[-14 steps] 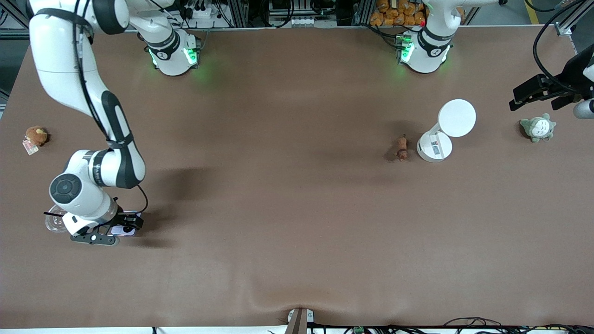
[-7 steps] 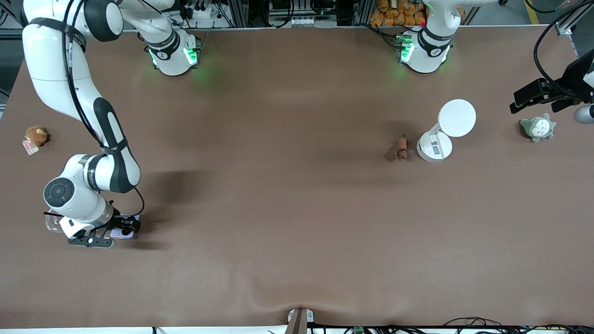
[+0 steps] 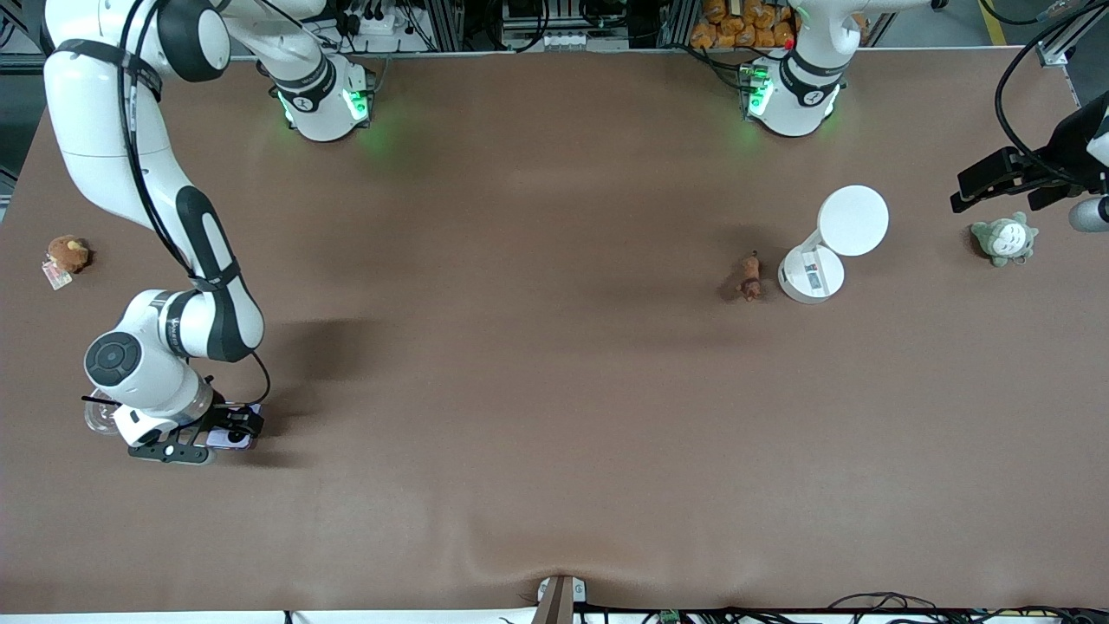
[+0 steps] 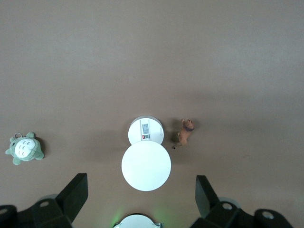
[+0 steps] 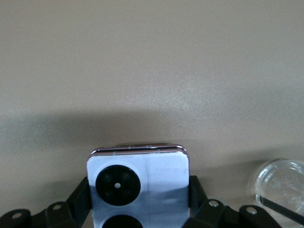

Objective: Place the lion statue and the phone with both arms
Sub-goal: 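Lower the phone onto the table beside the glass cup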

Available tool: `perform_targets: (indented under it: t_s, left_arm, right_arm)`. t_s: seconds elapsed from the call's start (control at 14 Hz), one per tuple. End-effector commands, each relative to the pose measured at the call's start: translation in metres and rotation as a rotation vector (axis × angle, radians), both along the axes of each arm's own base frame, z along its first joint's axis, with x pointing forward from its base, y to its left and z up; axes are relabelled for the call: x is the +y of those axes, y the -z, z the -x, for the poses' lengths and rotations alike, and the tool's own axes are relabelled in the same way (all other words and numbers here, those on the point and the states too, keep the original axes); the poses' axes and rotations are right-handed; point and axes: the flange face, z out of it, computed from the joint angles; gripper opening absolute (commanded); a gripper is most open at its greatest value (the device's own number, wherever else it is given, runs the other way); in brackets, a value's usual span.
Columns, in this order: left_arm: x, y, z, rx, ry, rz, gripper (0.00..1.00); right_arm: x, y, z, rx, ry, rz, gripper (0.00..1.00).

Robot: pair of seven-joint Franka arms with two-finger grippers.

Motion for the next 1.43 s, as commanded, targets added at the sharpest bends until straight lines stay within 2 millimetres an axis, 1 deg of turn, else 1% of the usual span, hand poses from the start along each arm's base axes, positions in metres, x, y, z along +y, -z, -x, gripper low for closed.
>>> perform_targets:
  t_s: [0.0, 0.21, 0.29, 0.36, 0.43, 0.79, 1.0, 1.14, 1.21, 1.29, 1.36]
  left_arm:
    - [-0.002, -0.003, -0.001, -0.009, 0.004, -0.002, 1.00]
    - [-0.002, -0.004, -0.001, -0.010, 0.004, -0.002, 1.00]
    - [-0.001, -0.005, 0.000, -0.013, 0.003, -0.002, 1.00]
    - [-0.001, -0.005, 0.000, -0.012, 0.003, -0.002, 1.00]
    - [-0.001, -0.005, 0.000, -0.012, 0.003, -0.002, 1.00]
    - [-0.002, -0.005, 0.000, -0.013, 0.003, 0.000, 1.00]
    - [-0.002, -0.005, 0.000, -0.012, 0.006, 0.000, 1.00]
    - [-0.003, -0.005, 0.000, -0.013, 0.006, 0.000, 1.00]
    - [-0.003, -0.005, 0.000, -0.012, 0.004, 0.000, 1.00]
    - [-0.003, -0.005, 0.000, -0.012, 0.006, 0.000, 1.00]
    - [-0.002, -0.005, 0.000, -0.012, 0.004, 0.000, 1.00]
  right_arm:
    - [-0.010, 0.012, -0.001, 0.003, -0.006, -0.009, 0.28]
    - [-0.016, 0.012, 0.000, 0.009, -0.048, -0.002, 0.42]
    - [-0.022, 0.013, 0.001, 0.012, -0.052, 0.000, 0.50]
    - [-0.021, 0.013, 0.000, 0.012, -0.053, -0.001, 0.66]
    - [-0.020, 0.013, 0.000, 0.012, -0.054, -0.001, 1.00]
    - [-0.015, 0.012, -0.001, 0.008, -0.049, -0.003, 1.00]
    - [-0.014, 0.005, -0.004, -0.003, -0.056, -0.001, 1.00]
    - [-0.007, -0.006, -0.008, -0.010, -0.066, -0.002, 1.00]
    - [-0.001, -0.018, -0.010, -0.018, -0.077, -0.001, 1.00]
    - [0.001, -0.031, -0.012, -0.019, -0.079, -0.003, 1.00]
    - [0.005, -0.049, -0.013, -0.021, -0.081, -0.005, 1.00]
